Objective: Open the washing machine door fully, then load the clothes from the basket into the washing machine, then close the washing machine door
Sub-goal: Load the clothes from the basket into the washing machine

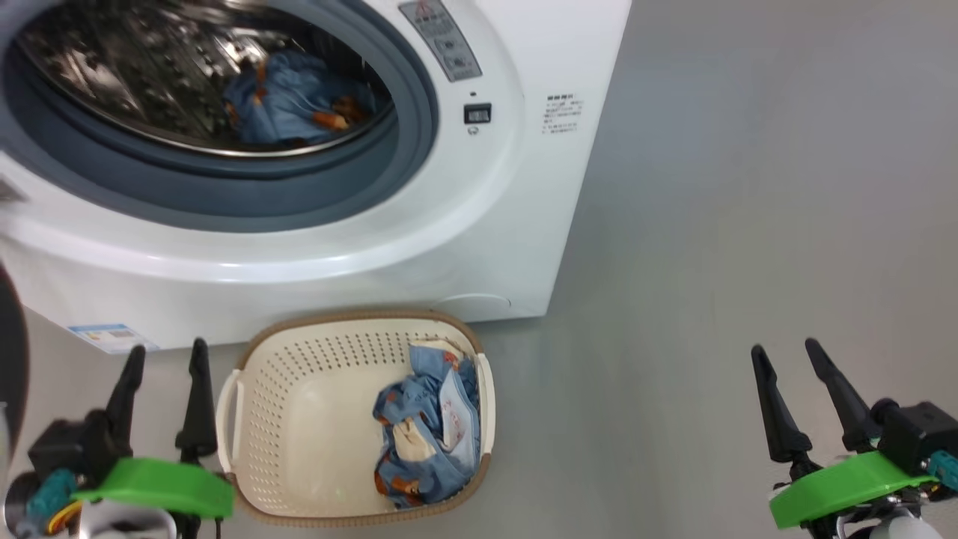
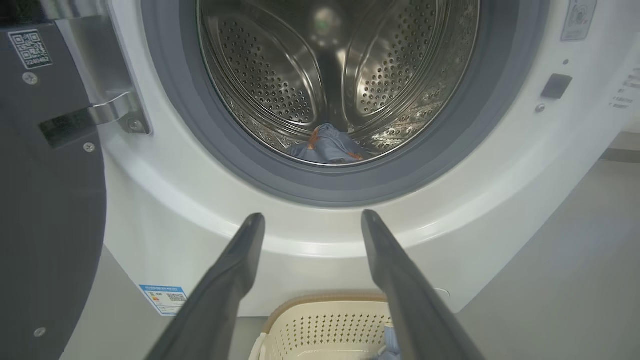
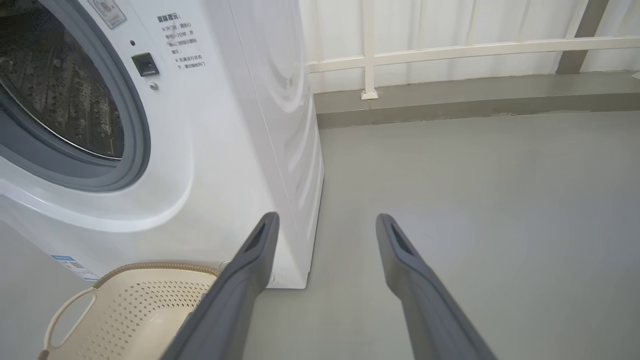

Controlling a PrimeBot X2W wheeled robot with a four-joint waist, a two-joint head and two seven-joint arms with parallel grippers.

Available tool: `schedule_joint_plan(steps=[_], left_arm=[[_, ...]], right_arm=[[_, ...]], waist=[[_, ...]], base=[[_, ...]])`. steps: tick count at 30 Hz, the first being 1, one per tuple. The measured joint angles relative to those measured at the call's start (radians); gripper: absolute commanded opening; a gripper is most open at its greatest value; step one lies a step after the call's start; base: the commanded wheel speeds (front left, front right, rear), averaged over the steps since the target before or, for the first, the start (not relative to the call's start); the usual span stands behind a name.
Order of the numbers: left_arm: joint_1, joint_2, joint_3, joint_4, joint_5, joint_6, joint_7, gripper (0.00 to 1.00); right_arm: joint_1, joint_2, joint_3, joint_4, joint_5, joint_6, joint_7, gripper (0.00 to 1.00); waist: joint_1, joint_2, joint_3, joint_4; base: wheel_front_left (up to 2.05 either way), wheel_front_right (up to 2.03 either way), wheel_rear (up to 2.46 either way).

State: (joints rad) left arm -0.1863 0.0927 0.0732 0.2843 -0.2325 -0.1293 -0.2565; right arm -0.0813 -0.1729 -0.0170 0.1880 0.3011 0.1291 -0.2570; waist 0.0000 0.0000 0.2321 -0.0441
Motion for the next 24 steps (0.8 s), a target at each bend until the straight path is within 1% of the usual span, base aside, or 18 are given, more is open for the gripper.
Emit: schedule_joint_plan(steps=[9, 16, 24], left_arm=[[0.101, -0.01, 0.007, -0.047, -0.001, 0.0, 0.0, 1.0], [0.187, -0.013, 0.011, -0.099, -0.001, 0.0, 0.0, 1.0], [0.216, -0.024, 0.024, -0.136, -0.001, 0.0, 0.0, 1.0]], right_arm=[[0.046, -0.005, -0.002, 0.001, 0.002, 0.0, 0.0, 1.0], [0.092, -0.012, -0.034, -0.009, 0.007, 0.0, 0.0, 1.0], [0.118, -0.011, -0.048, -0.015, 0.008, 0.0, 0.0, 1.0]], waist=[[0.0, 0.0, -0.065, 0.014], [0.0, 0.0, -0.095, 0.025], [0.0, 0.0, -0.115, 0.037]], base=[[0.0, 0.0, 0.0], [0.0, 0.0, 0.0], [0.0, 0.0, 0.0]])
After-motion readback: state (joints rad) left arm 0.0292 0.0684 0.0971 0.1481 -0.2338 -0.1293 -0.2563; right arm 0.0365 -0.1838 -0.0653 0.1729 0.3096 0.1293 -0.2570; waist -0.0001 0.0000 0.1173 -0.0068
